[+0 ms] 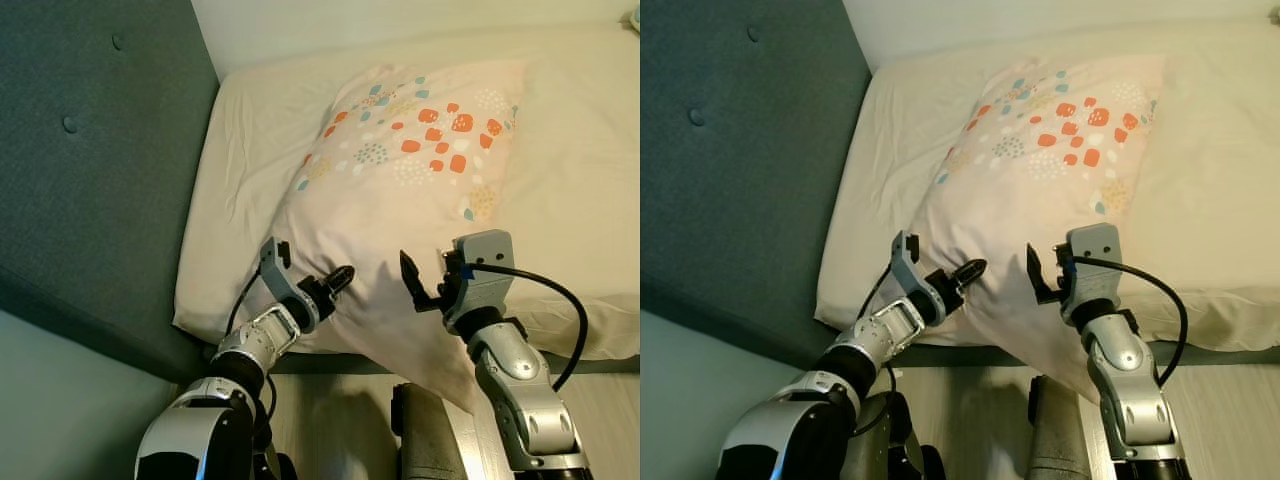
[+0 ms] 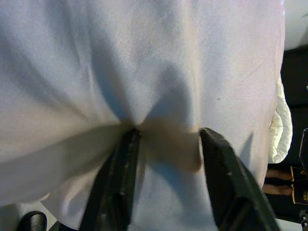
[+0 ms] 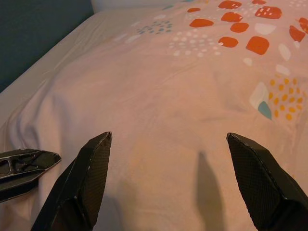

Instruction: Clean up the room

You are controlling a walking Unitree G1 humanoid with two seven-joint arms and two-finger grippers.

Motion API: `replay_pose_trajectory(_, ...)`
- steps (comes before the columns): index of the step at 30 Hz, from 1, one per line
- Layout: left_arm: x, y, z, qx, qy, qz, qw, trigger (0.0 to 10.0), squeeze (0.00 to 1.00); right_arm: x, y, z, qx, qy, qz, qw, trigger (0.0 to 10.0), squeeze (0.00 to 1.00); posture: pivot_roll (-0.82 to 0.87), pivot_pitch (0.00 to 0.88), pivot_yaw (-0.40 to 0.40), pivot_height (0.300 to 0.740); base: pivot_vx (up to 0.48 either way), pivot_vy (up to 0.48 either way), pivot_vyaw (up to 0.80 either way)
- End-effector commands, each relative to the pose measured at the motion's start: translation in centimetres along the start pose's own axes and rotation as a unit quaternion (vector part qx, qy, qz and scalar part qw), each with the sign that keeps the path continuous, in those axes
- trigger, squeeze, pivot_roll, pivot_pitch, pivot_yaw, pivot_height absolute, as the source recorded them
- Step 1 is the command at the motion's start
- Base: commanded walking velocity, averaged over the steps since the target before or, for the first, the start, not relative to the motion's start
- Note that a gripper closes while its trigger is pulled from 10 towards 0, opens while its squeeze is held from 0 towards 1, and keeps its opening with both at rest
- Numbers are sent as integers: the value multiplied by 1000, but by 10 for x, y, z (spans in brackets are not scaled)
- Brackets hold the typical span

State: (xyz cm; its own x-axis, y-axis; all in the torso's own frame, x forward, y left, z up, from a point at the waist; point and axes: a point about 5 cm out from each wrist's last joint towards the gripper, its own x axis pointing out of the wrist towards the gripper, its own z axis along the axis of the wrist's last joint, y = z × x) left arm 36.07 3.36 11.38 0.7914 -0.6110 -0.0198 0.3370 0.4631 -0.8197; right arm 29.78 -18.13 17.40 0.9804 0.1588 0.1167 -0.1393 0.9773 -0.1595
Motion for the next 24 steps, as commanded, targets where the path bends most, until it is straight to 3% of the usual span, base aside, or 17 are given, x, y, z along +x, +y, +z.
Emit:
replay_pose_trajectory(1,23,-52,-70,-72,62,-68,993,0,86,-3,4,-9,5,21,3,1000,10000,0,-232,371,170,598,0,0,0)
replay_pose_trajectory(11,22,-48,-68,-71,52,-56,995,0,90,-1,3,-9,3,20,1,1000,10000,0,-231,368,167,598,0,0,0)
replay_pose_trajectory(18,22,-42,-56,-74,16,-31,997,0,102,0,0,-10,1,20,-8,1000,10000,0,-225,360,162,598,0,0,0)
replay_pose_trajectory(24,20,-35,-28,-8,-26,-20,999,0,94,5,-9,-10,4,13,-37,999,10000,0,-194,328,168,598,0,0,0)
